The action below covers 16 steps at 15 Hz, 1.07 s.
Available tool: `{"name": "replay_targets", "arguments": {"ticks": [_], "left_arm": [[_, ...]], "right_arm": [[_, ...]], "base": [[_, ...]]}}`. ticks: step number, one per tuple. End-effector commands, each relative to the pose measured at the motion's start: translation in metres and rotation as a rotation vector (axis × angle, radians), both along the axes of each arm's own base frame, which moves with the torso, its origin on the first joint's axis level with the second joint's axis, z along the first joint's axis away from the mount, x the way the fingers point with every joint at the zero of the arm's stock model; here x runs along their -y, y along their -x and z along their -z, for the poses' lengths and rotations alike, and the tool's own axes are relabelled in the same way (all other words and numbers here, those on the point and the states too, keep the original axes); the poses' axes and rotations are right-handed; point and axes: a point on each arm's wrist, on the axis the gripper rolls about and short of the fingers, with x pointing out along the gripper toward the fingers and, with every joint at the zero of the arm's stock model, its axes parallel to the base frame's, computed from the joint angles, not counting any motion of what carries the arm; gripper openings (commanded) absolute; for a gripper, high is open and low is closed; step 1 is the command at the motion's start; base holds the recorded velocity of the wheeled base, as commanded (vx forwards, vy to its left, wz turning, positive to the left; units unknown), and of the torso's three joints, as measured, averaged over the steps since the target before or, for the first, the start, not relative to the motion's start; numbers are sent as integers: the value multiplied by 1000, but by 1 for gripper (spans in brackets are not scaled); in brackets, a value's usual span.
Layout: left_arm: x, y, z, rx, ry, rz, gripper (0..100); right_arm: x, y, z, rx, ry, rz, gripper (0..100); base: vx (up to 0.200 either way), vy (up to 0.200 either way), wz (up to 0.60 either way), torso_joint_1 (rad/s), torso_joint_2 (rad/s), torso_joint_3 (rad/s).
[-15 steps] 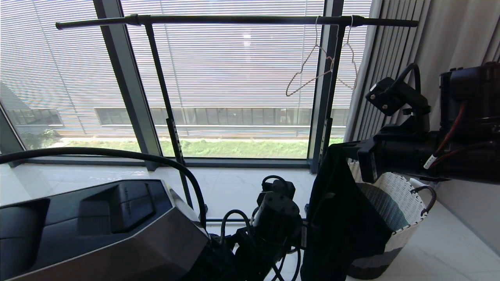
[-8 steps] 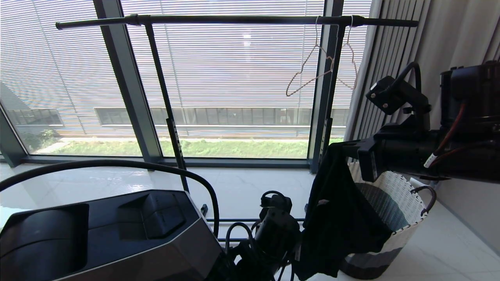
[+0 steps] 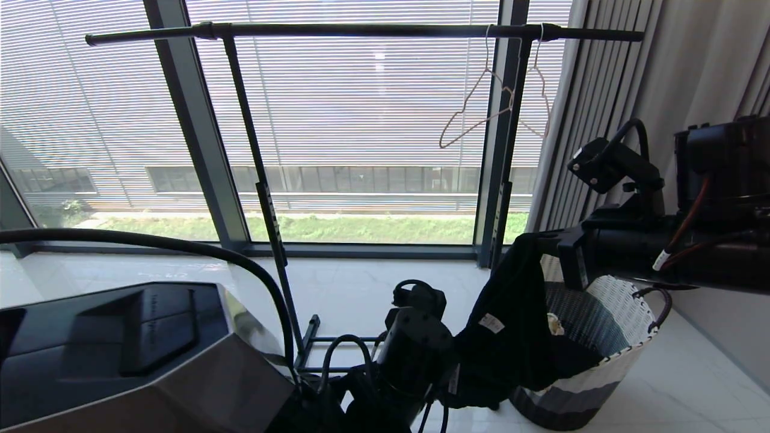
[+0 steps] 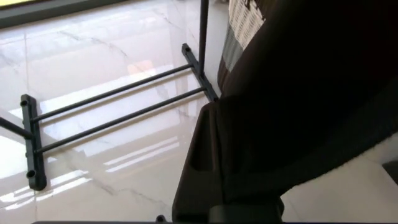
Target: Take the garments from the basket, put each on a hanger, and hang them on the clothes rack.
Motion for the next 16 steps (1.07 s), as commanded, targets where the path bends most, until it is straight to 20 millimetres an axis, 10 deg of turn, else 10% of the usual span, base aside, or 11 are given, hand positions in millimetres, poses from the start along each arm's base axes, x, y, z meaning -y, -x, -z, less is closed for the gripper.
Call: {"name": "replay_targets", "arguments": {"ticks": [1, 10, 16], "left_arm": [[-24, 14, -72, 107, 101, 0, 0], [-76, 45, -226, 143, 136, -26, 0], [-100, 42, -232, 189, -127, -46, 0]], "right_arm": [[4, -1, 0, 5, 3, 19, 0], [18, 12, -17, 58, -31, 39, 0], [19, 14, -36, 112, -65, 40, 0]], "base": [[0, 0, 0, 0, 0, 0], [0, 0, 0, 0, 0, 0], [0, 0, 0, 0, 0, 0]]}}
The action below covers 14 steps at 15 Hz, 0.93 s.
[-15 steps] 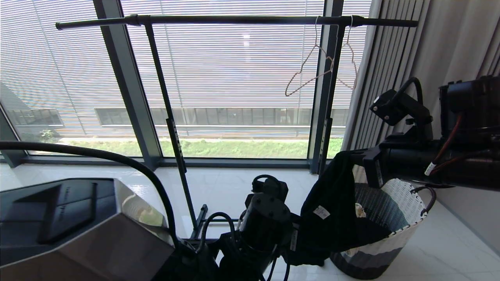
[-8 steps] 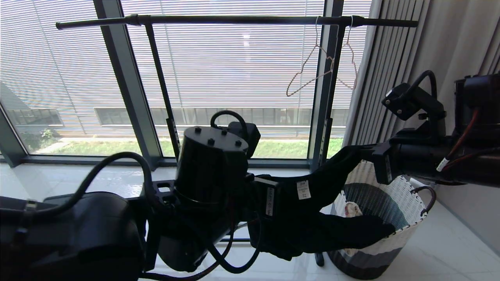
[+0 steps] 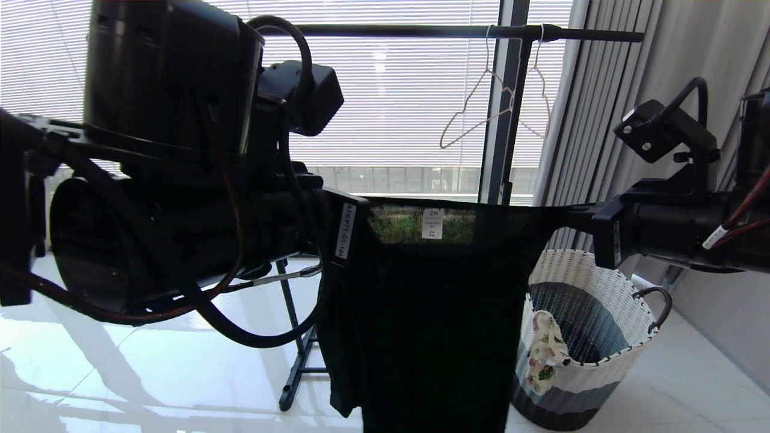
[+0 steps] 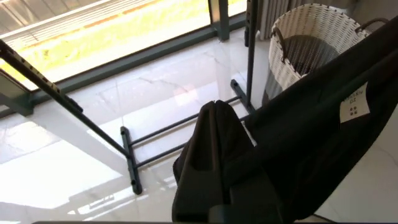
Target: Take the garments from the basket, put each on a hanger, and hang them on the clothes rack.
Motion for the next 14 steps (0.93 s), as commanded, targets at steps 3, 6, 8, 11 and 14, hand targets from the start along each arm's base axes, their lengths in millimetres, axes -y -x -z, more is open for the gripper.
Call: {"name": "replay_targets", "arguments": {"ticks": [3, 6, 8, 11, 14], "left_arm": [[-7, 4, -9, 34, 18, -2, 0], [-11, 9, -21, 132, 6, 30, 0], [-15, 17, -20, 165, -48, 76, 0], [-16, 20, -15, 200, -83, 146, 0], [5, 1, -24, 326, -37, 188, 0]], "right_arm": [[5, 8, -26, 39, -24, 0, 0], [10, 16, -54, 48, -30, 0, 0], [15, 24, -64, 42, -24, -5, 0], [28, 57, -61, -10, 23, -51, 0], [33, 98, -53, -42, 48, -187, 0]], "base": [[0, 0, 0, 0, 0, 0], [0, 0, 0, 0, 0, 0], [0, 0, 0, 0, 0, 0], [0, 0, 0, 0, 0, 0], [0, 0, 0, 0, 0, 0]]}}
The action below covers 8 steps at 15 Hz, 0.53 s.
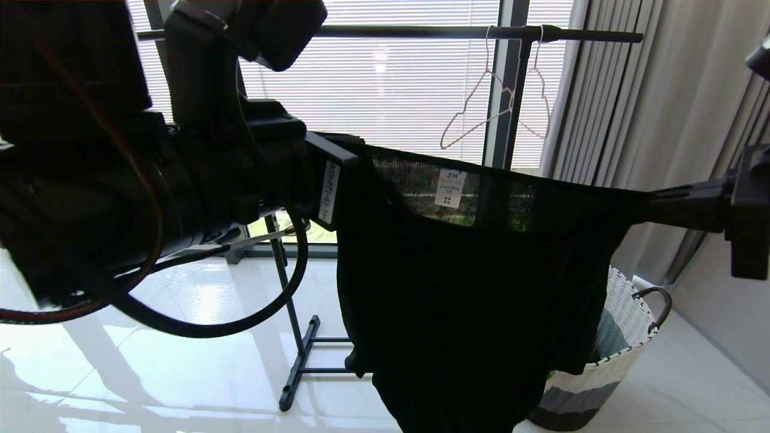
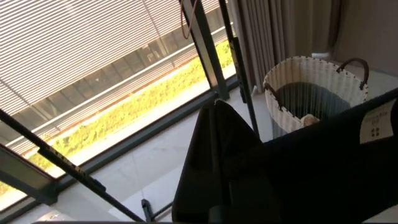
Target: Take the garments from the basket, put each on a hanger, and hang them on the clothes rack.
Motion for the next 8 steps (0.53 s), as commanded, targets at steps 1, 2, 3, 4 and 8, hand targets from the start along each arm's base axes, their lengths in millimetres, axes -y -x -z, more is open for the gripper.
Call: {"name": "replay_targets", "arguments": {"ticks": [1, 2, 3, 4, 8], "left_arm": [[15, -13, 0, 16, -8, 38, 0], [18, -16, -3, 22, 0, 52, 0], [22, -19, -6, 28, 5, 61, 0], [23, -21, -8, 33, 10, 63, 0], [20, -18, -10, 37, 15, 57, 0]], "right_arm": [[4, 32, 3, 9, -5, -113, 0], [0, 35, 5, 5, 0, -145, 0], [-5, 39, 6, 0, 5, -185, 0], [-9, 38, 7, -5, 13, -197, 0], [-12, 37, 9, -11, 18, -202, 0]], "base": [[0, 0, 0, 0, 0, 0], [0, 0, 0, 0, 0, 0], [0, 0, 0, 0, 0, 0], [0, 0, 0, 0, 0, 0], [0, 0, 0, 0, 0, 0]]}}
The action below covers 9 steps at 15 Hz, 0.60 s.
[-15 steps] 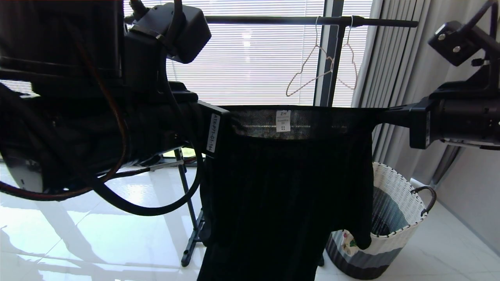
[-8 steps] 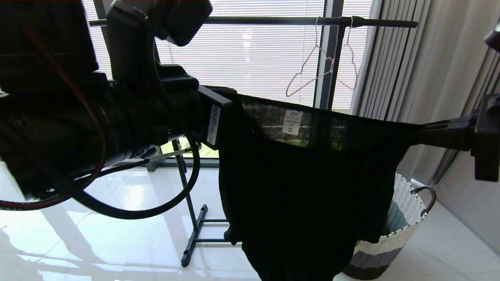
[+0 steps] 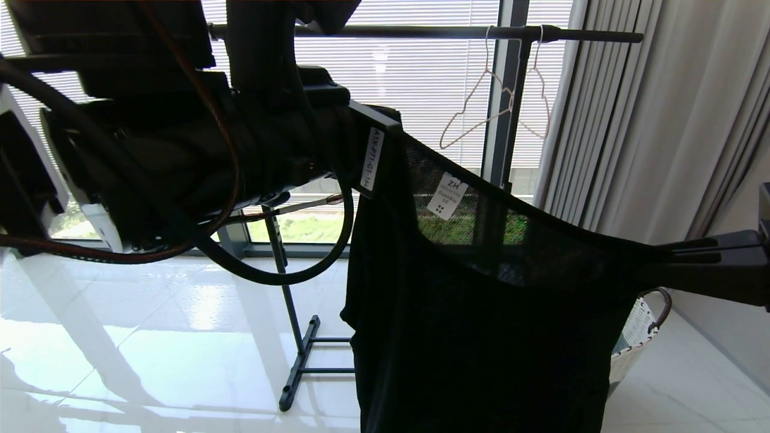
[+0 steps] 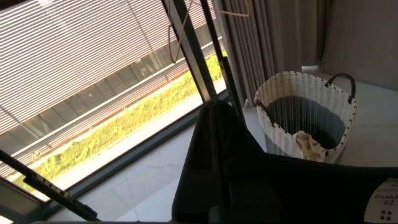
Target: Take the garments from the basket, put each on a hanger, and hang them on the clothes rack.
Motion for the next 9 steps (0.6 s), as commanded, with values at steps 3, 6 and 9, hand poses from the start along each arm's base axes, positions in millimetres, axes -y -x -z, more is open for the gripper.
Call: {"name": "replay_targets", "arguments": {"ticks": [3, 6, 9], "left_arm": [[-23, 22, 7, -90, -72, -5, 0], [-50, 54, 21, -236, -71, 0, 0], [-55, 88, 33, -343, -38, 86, 0]], "right_arm": [[-2, -10, 1, 11, 0, 70, 0], [-19, -45, -5, 65, -63, 142, 0], [-39, -69, -20, 103, -105, 156, 0]], "base": [[0, 0, 0, 0, 0, 0], [0, 0, 0, 0, 0, 0], [0, 0, 0, 0, 0, 0]]}}
